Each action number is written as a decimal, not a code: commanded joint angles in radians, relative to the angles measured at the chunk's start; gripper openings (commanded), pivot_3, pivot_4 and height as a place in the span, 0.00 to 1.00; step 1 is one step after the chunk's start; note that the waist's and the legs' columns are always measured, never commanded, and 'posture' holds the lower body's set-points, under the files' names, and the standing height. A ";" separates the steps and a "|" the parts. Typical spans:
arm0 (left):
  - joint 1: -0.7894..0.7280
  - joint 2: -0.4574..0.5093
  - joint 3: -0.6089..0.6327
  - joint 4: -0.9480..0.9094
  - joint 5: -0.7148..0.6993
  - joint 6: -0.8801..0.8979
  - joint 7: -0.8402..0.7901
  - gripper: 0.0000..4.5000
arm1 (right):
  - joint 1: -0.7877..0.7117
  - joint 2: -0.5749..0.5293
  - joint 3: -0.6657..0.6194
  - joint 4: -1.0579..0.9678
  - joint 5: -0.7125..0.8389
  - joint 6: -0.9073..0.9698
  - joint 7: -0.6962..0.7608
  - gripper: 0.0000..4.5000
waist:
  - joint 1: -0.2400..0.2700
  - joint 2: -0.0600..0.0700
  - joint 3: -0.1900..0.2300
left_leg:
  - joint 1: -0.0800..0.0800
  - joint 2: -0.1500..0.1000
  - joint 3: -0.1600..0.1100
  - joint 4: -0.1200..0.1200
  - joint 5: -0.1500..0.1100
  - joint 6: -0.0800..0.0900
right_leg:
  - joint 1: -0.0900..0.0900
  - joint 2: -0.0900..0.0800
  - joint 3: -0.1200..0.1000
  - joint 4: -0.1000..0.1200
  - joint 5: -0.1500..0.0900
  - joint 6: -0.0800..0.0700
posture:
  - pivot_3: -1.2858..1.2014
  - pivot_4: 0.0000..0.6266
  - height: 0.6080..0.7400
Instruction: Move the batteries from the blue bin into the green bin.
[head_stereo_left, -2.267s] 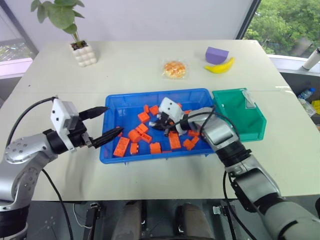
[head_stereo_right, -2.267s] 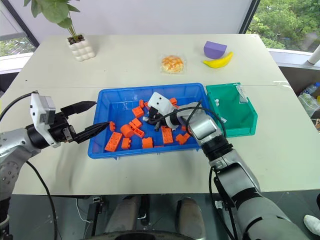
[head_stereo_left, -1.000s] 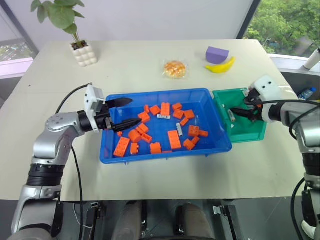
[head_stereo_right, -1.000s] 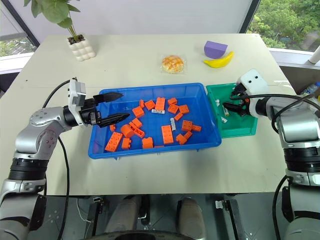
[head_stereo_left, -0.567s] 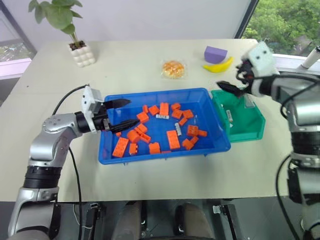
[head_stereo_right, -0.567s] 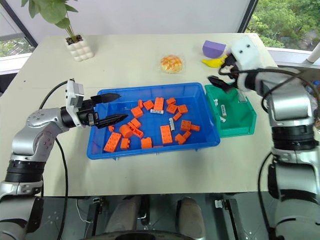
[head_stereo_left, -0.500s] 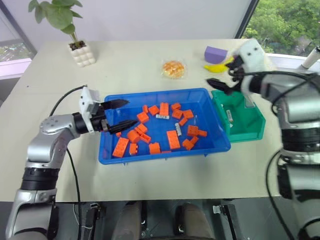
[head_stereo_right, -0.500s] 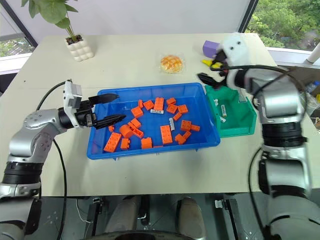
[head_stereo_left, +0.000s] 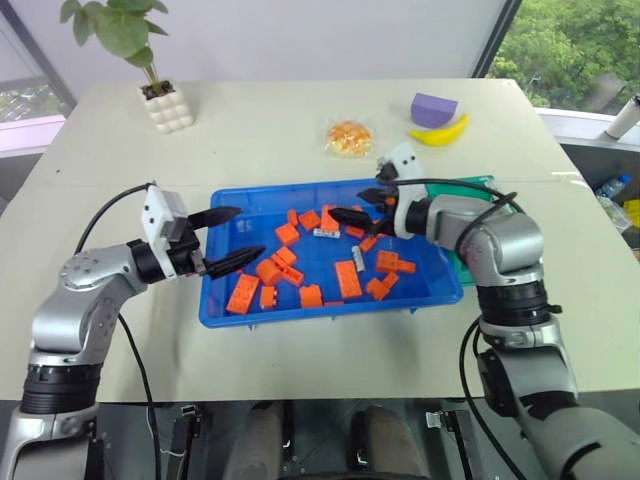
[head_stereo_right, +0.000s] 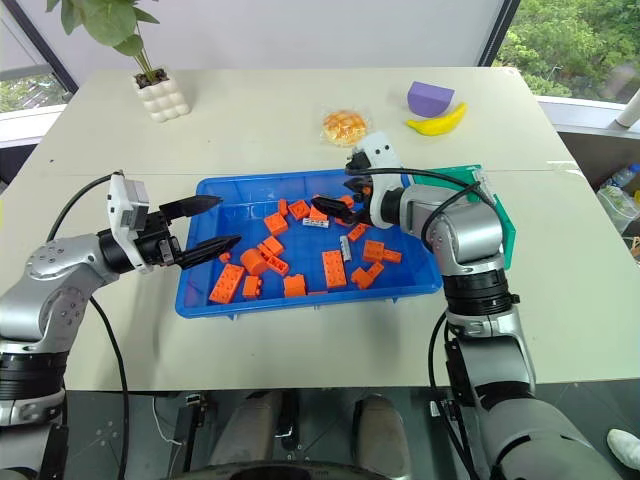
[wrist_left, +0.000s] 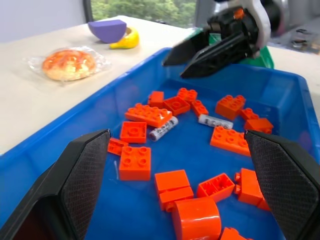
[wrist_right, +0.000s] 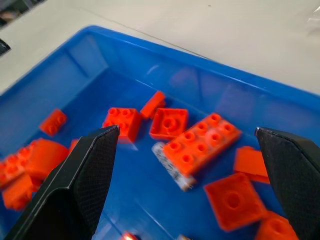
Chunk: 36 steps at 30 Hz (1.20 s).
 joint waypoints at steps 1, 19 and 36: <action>0.013 -0.001 0.032 -0.049 -0.020 -0.002 0.024 1.00 | -0.019 0.056 -0.034 0.000 0.033 0.028 -0.052 0.99 | 0.000 0.000 0.000 | 0.000 0.000 0.000 0.000 0.000 0.000 | 0.000 0.000 0.000 0.000 0.000 0.000 | 0.52 0.24 1.00; 0.080 -0.042 0.037 -0.119 -0.014 -0.018 0.104 1.00 | -0.050 0.103 0.026 0.268 -0.044 -0.112 -0.093 0.99 | -0.002 0.000 0.000 | 0.000 0.000 0.000 0.000 0.000 0.000 | -0.001 0.000 0.000 0.000 0.000 0.000 | 0.52 0.24 1.00; 0.090 -0.051 0.047 -0.138 -0.021 -0.017 0.138 1.00 | -0.052 0.089 0.248 0.328 -0.205 -0.291 -0.007 0.81 | -0.003 0.000 0.000 | 0.000 0.000 0.000 0.000 0.000 0.000 | -0.001 0.000 0.000 0.000 0.000 0.000 | 0.52 0.24 1.00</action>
